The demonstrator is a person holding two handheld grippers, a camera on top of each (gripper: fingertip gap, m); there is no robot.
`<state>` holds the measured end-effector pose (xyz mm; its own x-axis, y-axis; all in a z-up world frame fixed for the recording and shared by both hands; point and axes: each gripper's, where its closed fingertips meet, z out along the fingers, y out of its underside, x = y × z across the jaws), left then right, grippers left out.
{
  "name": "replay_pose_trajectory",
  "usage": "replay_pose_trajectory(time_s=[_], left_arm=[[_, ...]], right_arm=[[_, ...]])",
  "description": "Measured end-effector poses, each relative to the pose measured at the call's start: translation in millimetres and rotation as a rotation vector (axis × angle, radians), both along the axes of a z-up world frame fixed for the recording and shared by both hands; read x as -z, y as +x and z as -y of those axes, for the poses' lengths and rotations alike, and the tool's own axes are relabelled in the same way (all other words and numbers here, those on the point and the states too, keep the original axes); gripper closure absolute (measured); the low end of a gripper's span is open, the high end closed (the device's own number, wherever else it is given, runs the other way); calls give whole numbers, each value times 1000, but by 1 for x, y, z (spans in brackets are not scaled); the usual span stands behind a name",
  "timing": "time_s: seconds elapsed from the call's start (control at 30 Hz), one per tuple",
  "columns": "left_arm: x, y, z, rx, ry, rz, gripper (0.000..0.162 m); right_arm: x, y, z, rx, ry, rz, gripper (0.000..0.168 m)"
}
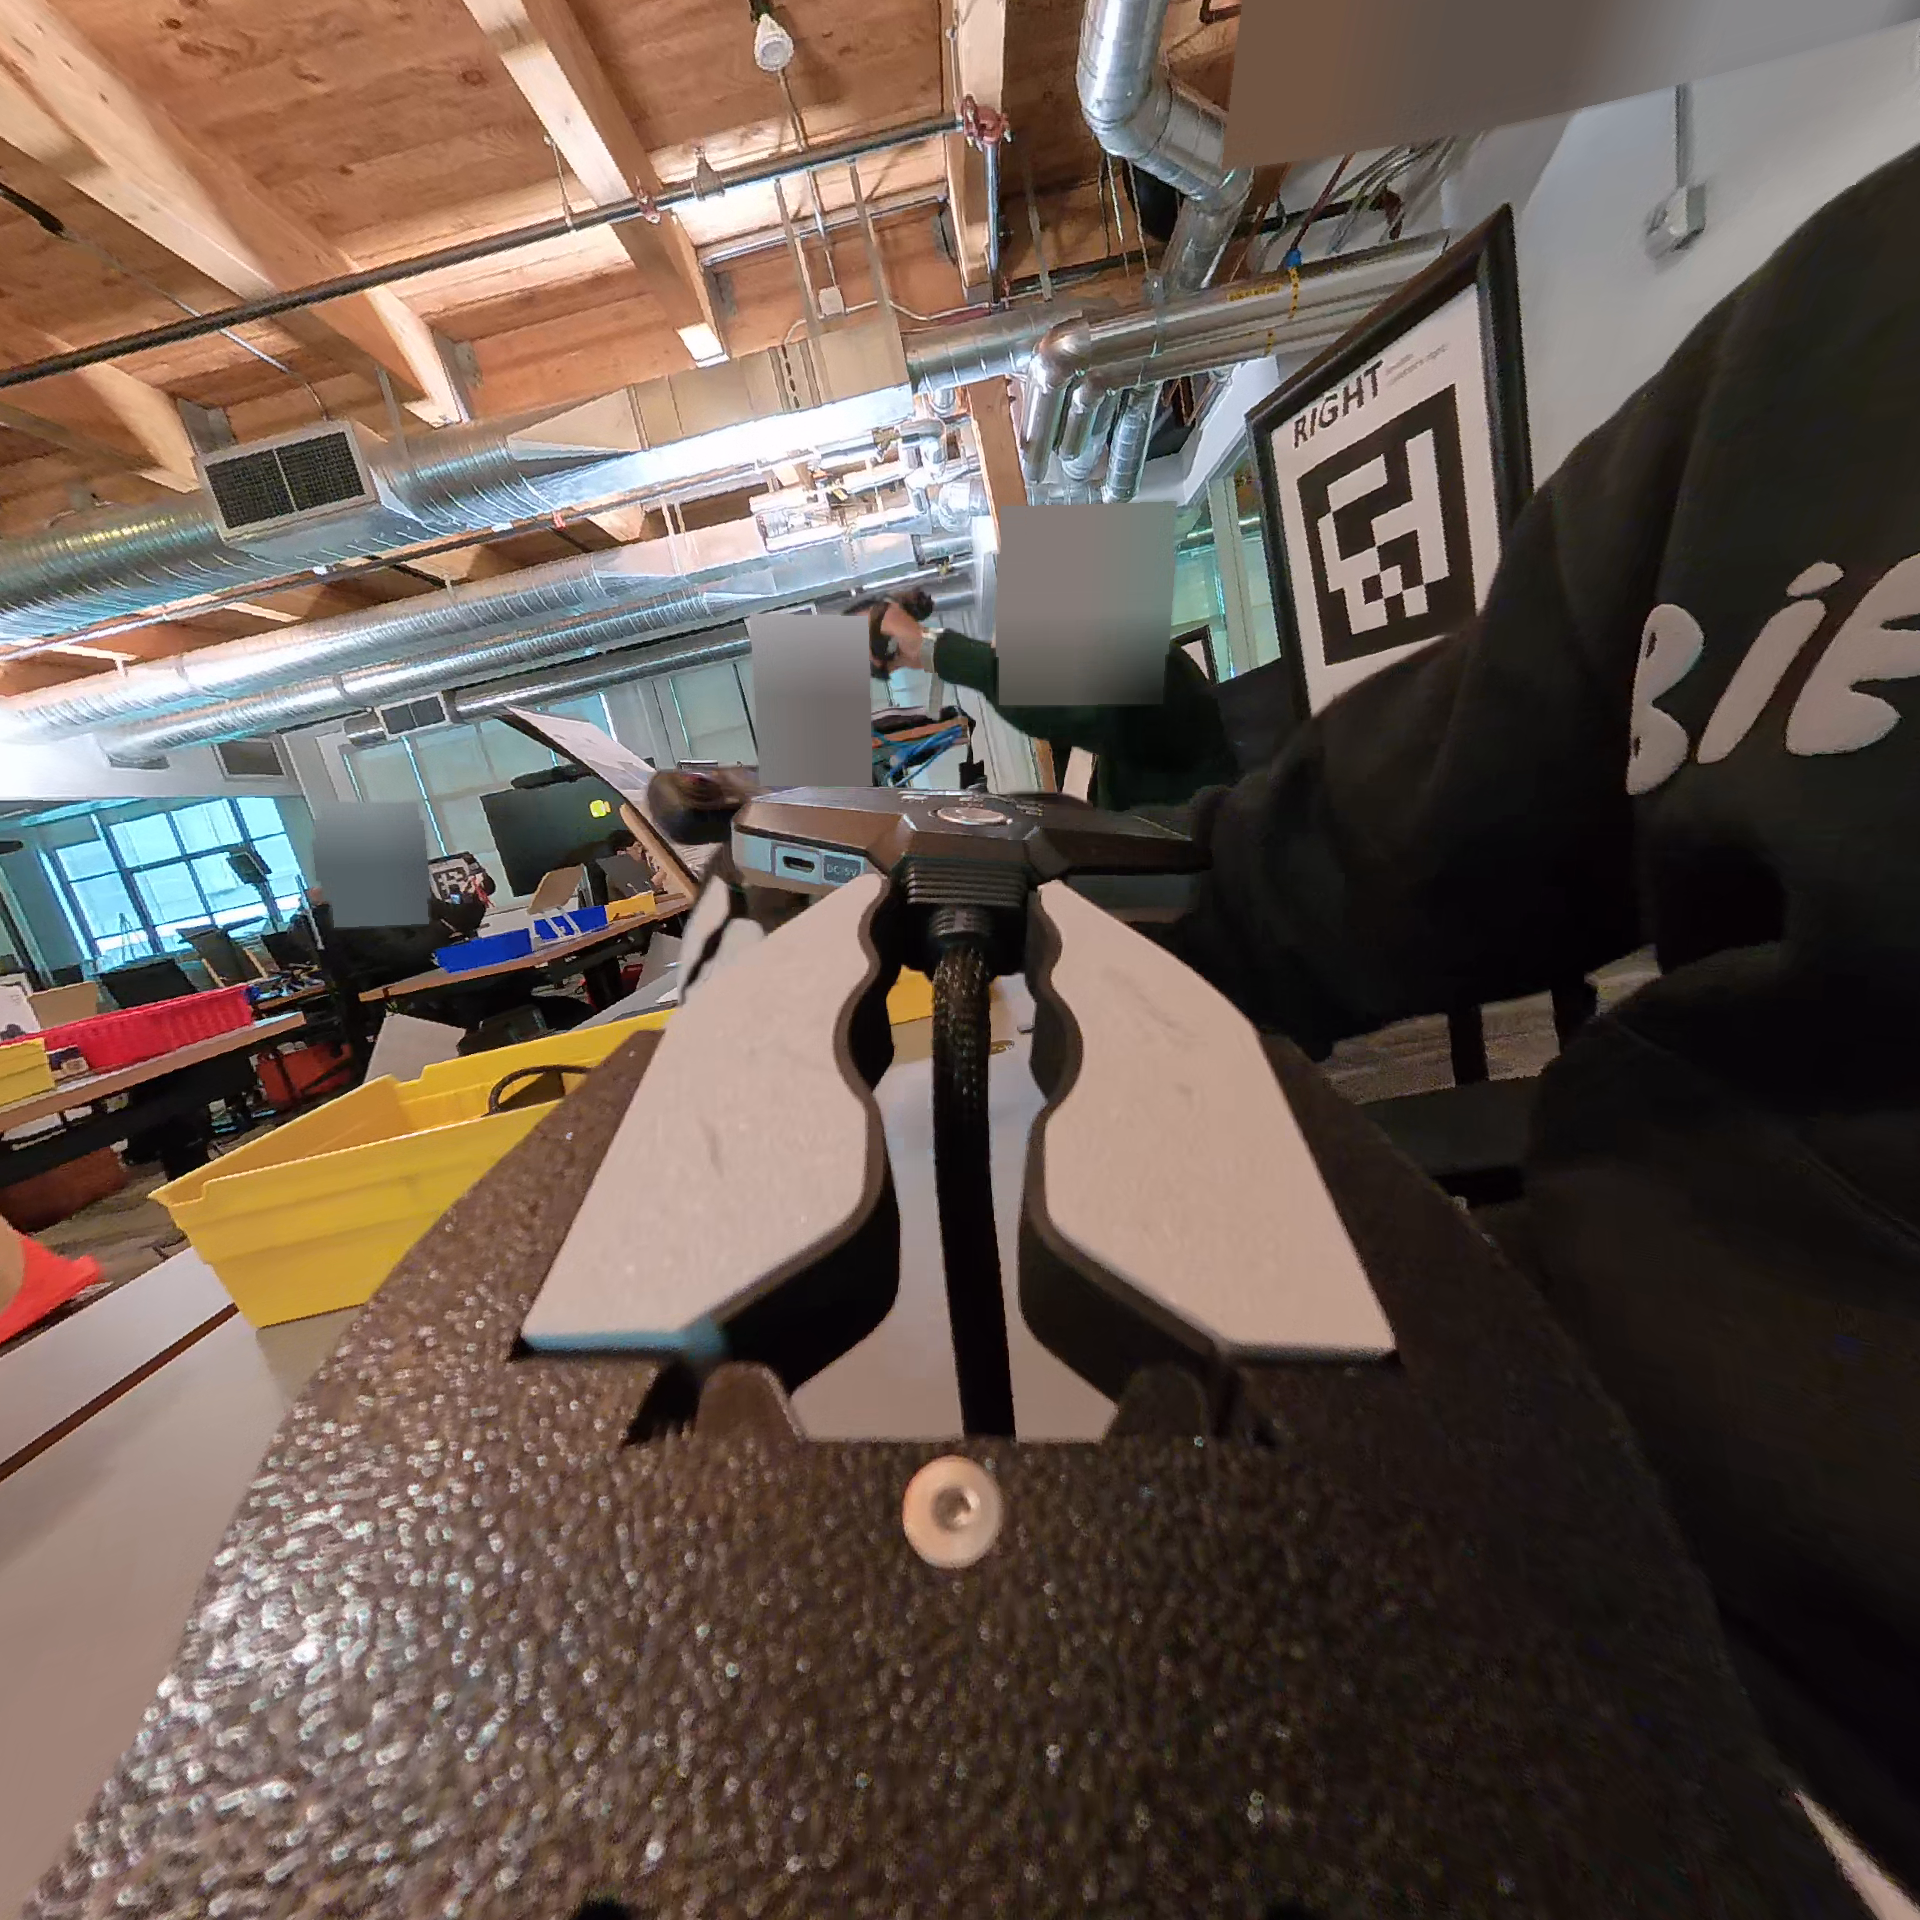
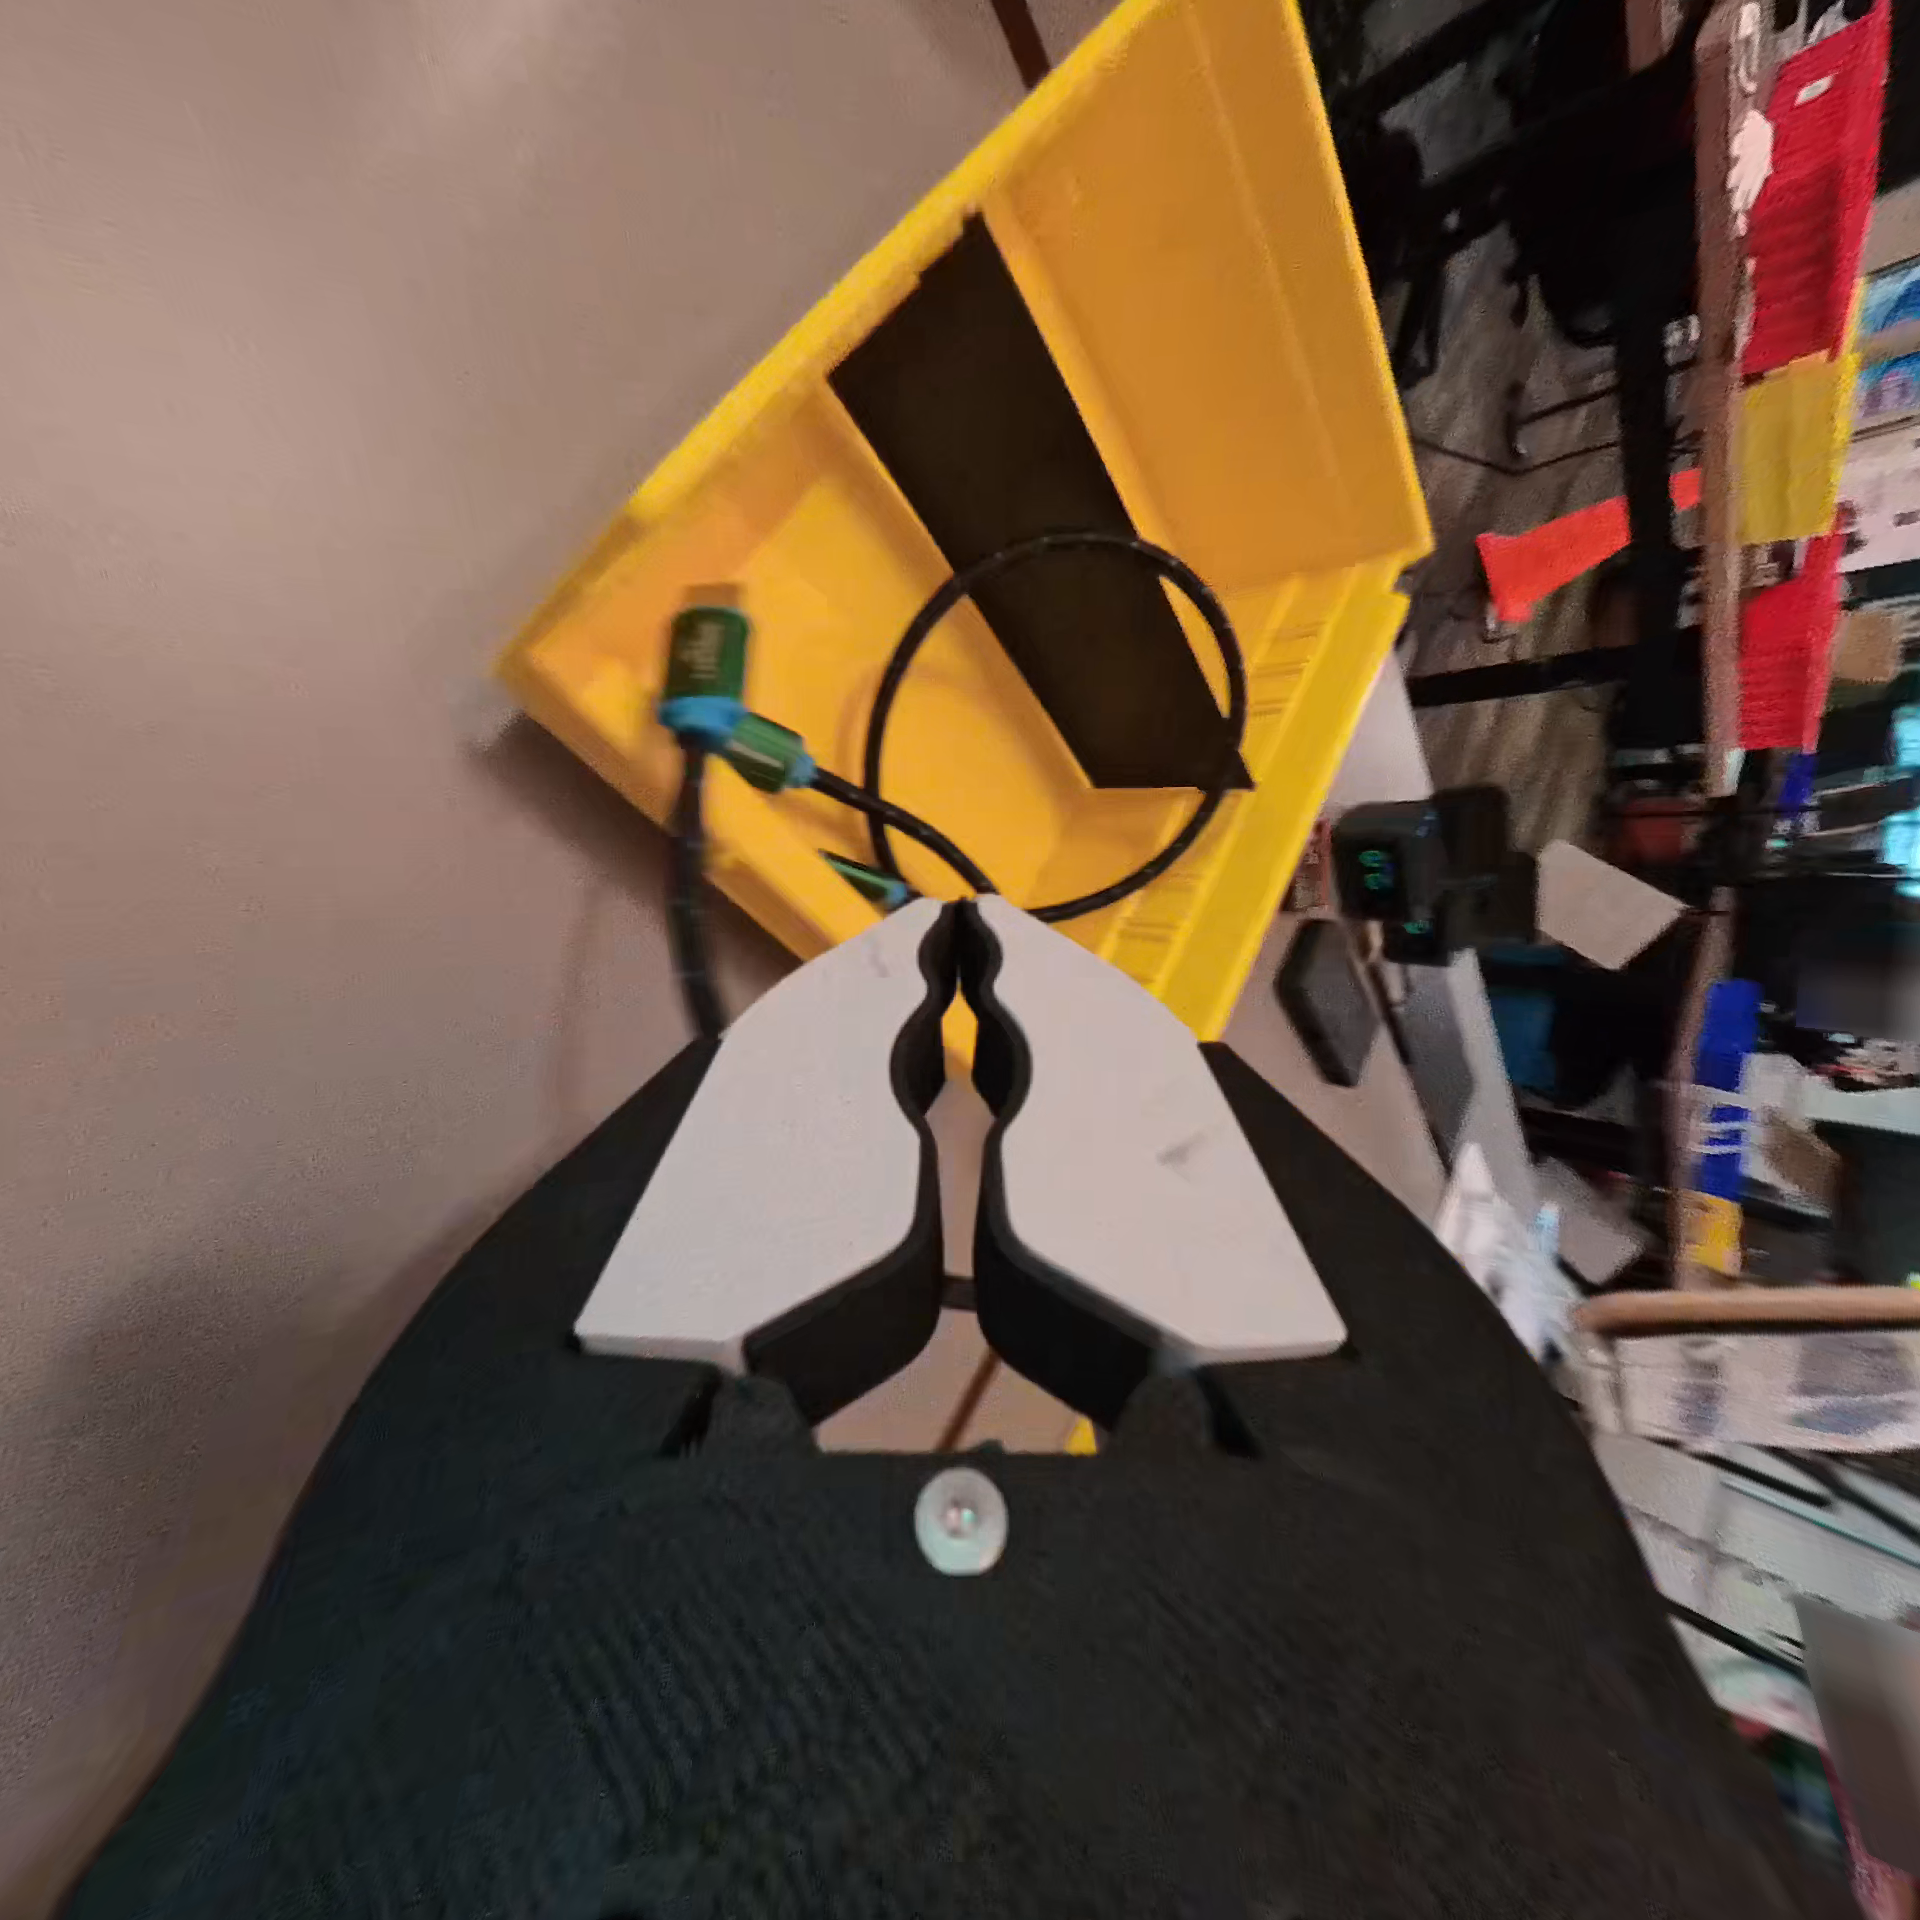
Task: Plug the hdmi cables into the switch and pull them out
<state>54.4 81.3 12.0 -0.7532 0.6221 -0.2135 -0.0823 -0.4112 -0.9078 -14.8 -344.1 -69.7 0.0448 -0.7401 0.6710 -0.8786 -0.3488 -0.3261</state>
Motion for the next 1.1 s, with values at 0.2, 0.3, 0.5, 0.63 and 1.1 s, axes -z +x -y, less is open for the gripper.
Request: replay_pose_trajectory(time_s=[0.2, 0.3, 0.5, 0.63, 1.1], left_arm=[[3, -3, 4, 1, 14, 15, 140], [5, -2, 2, 3, 17, 16, 140], [8, -2, 2, 18, 26, -13, 140], [8, -7, 6, 24, 30, 14, 140], [10, -10, 10, 44, 37, 6, 140]], right_arm=[[18, 11, 5, -40, 220, -195, 168], [35, 0, -44, -119, 515, -109, 142], [116, -26, -75, -2, 565, -133, 129], [126, -23, -70, 57, 630, -79, 145], [1, 14, 36, -84, -38, -286, 161]])
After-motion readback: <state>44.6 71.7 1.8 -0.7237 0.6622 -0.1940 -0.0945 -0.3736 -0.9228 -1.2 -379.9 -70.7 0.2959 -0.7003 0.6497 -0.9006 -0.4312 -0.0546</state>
